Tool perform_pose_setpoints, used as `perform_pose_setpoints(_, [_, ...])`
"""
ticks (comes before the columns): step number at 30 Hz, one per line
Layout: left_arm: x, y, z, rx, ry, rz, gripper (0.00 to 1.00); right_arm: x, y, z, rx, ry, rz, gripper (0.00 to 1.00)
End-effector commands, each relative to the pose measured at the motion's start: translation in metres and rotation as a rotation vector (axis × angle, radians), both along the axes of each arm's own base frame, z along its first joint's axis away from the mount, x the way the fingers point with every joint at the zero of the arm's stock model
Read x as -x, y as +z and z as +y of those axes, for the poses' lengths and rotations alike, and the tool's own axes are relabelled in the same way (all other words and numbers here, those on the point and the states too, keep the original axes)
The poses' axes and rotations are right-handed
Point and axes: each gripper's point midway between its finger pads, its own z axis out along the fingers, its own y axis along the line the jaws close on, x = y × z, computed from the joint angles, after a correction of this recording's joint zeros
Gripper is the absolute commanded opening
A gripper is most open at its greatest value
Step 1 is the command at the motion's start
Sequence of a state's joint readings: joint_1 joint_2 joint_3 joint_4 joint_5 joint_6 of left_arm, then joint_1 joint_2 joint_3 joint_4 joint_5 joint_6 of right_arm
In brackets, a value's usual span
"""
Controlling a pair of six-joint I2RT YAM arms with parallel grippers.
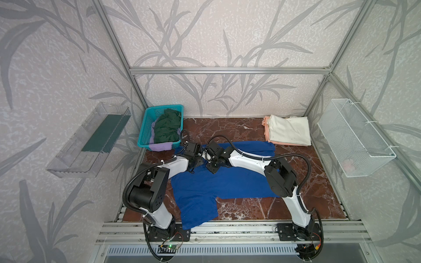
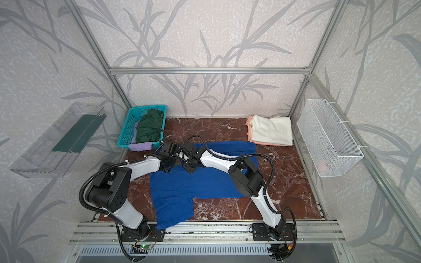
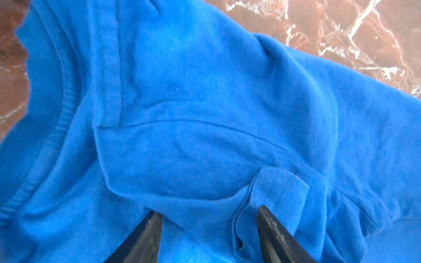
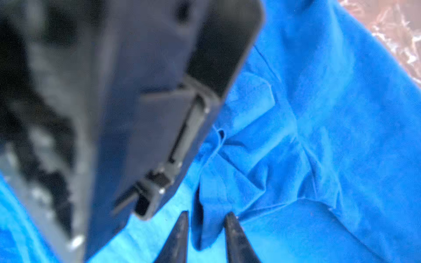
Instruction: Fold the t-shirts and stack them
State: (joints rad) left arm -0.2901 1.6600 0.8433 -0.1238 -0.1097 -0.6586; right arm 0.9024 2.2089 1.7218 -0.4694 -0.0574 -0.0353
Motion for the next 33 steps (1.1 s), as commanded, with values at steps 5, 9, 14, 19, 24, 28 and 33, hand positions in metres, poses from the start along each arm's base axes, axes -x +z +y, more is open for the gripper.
perform_pose_setpoints(5, [-0.003,0.005,0.009,0.030,0.043,-0.045,0.67,-0.011,-0.004,0.002,0.003,-0.013,-0.045,0.00])
perform_pose_setpoints(9, [-0.002,0.004,0.010,0.043,0.045,-0.047,0.68,-0.011,0.001,0.001,-0.008,-0.021,-0.057,0.00])
perform_pose_setpoints(14, [-0.002,0.010,0.015,0.040,0.059,-0.065,0.74,-0.011,0.004,-0.002,-0.028,-0.035,-0.071,0.00])
perform_pose_setpoints(19, [0.002,0.009,0.025,0.023,0.086,-0.064,0.76,-0.005,0.005,-0.010,-0.037,-0.039,-0.083,0.00])
perform_pose_setpoints(24, [0.003,-0.003,0.030,0.033,0.104,-0.022,0.72,0.002,0.004,-0.022,-0.047,-0.044,-0.106,0.00])
perform_pose_setpoints(28, [0.001,-0.009,0.033,0.032,0.117,-0.001,0.54,0.001,0.006,-0.031,-0.045,-0.051,-0.151,0.00])
perform_pose_setpoints(33, [0.000,-0.013,0.036,0.024,0.129,0.008,0.31,-0.001,0.004,-0.046,0.011,-0.055,-0.205,0.00])
